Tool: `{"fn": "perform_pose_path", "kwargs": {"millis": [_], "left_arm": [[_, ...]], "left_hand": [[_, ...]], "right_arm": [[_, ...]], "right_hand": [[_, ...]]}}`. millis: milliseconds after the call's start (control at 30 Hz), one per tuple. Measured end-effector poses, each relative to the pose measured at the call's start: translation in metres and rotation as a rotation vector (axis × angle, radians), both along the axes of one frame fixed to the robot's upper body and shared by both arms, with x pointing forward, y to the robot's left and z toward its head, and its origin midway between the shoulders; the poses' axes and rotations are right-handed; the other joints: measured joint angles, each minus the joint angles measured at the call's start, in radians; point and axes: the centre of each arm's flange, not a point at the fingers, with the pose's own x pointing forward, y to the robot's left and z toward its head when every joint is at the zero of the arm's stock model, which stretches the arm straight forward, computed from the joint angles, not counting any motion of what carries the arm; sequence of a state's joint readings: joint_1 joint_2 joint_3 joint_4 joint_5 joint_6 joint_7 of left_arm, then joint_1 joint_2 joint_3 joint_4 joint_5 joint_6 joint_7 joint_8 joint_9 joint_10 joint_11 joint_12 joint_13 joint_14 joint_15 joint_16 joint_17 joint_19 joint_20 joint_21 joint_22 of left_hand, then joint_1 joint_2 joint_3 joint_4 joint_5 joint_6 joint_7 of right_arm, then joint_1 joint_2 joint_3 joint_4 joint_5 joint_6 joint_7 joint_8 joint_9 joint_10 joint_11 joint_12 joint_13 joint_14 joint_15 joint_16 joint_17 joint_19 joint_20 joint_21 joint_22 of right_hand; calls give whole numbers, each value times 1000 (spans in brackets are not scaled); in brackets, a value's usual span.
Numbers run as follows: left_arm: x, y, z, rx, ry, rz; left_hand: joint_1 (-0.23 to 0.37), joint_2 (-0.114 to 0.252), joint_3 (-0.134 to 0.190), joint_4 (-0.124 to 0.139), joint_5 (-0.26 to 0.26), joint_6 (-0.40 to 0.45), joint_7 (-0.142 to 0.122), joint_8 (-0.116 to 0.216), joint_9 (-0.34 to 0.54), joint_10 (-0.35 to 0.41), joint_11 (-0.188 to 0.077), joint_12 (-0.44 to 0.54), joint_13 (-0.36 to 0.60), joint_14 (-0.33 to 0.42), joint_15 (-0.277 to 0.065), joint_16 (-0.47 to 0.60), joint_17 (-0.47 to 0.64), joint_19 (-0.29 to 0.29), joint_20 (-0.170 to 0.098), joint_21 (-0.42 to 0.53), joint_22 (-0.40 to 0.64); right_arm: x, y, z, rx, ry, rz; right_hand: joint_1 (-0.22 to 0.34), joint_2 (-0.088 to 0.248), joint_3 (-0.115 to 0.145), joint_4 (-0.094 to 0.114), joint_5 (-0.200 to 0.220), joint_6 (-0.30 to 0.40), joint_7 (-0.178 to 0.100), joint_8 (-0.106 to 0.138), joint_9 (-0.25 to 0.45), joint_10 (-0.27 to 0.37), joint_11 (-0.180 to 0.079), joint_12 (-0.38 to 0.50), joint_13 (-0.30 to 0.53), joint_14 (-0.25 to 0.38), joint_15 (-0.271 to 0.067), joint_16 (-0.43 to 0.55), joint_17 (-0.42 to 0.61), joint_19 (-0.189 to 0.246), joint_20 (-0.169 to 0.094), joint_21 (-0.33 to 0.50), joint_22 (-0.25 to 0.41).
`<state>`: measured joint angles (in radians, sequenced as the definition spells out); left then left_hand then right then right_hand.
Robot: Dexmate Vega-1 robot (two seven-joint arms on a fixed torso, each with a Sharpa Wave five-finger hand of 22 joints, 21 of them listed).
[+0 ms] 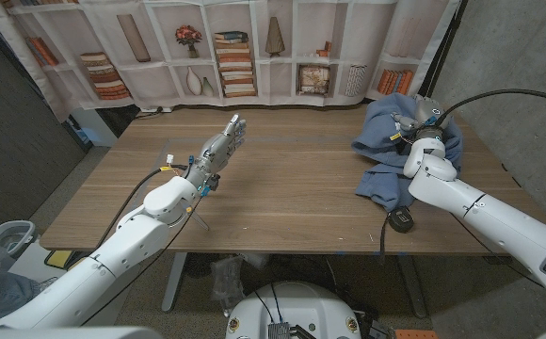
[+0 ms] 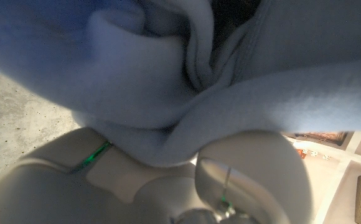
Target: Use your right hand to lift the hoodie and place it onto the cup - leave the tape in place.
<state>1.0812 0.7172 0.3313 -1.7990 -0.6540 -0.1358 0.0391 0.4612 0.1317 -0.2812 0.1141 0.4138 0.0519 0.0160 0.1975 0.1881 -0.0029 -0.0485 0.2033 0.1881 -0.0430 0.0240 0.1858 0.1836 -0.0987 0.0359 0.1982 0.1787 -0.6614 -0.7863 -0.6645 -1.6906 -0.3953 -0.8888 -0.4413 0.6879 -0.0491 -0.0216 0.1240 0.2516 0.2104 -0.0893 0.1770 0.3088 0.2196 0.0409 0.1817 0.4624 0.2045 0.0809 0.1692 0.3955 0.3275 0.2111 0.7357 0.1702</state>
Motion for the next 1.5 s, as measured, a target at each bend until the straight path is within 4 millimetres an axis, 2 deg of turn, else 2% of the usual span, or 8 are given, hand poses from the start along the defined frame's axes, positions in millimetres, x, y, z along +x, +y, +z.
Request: {"fn": "perform_pose_path", "kwargs": {"millis": [167, 300, 533, 700, 1500], "left_arm": [[0, 0, 0, -3, 0, -1], [0, 0, -1, -6, 0, -2], [0, 0, -3, -10, 2, -3], [-1, 0, -5, -11, 3, -4], [-4, 0, -4, -14, -7, -5]], "left_hand": [[0, 0, -3, -3, 0, 0, 0, 0, 0, 0, 0, 0, 0, 0, 0, 0, 0, 0, 0, 0, 0], [0, 0, -3, -3, 0, 0, 0, 0, 0, 0, 0, 0, 0, 0, 0, 0, 0, 0, 0, 0, 0], [0, 0, -7, 1, 0, 0, 0, 0, 0, 0, 0, 0, 0, 0, 0, 0, 0, 0, 0, 0, 0], [0, 0, -7, 1, 0, 0, 0, 0, 0, 0, 0, 0, 0, 0, 0, 0, 0, 0, 0, 0, 0], [0, 0, -7, 1, 0, 0, 0, 0, 0, 0, 0, 0, 0, 0, 0, 0, 0, 0, 0, 0, 0]], "right_arm": [[-2, -1, 2, 4, 1, 2], [-4, 0, 3, 6, 7, 5], [-8, 0, 4, 8, 14, 6], [-10, 0, 5, 7, 13, 7], [-25, 8, 24, -31, -35, 45]], "right_hand": [[-25, 4, -6, 6, 4, -11, 4, 0, -10, -18, 8, 0, -17, -20, 15, 0, -17, -12, 4, -22, 0], [-54, 2, -22, 13, 4, -18, 7, 5, -23, -30, 17, 0, -38, -40, 29, 0, -38, -51, 7, -55, 0], [-76, 1, -30, 15, 8, -17, 7, 13, -35, -42, 9, 0, -58, -58, 37, 0, -57, -73, 9, -81, 0], [-81, 6, -31, 14, 9, -1, -5, 13, -40, -42, 9, 5, -67, -60, 39, 5, -66, -79, 3, -93, 0], [-91, 6, -35, 10, 11, 4, -11, 13, -54, -41, 9, 13, -87, -60, 39, 12, -89, -84, 9, -111, 0]]}}
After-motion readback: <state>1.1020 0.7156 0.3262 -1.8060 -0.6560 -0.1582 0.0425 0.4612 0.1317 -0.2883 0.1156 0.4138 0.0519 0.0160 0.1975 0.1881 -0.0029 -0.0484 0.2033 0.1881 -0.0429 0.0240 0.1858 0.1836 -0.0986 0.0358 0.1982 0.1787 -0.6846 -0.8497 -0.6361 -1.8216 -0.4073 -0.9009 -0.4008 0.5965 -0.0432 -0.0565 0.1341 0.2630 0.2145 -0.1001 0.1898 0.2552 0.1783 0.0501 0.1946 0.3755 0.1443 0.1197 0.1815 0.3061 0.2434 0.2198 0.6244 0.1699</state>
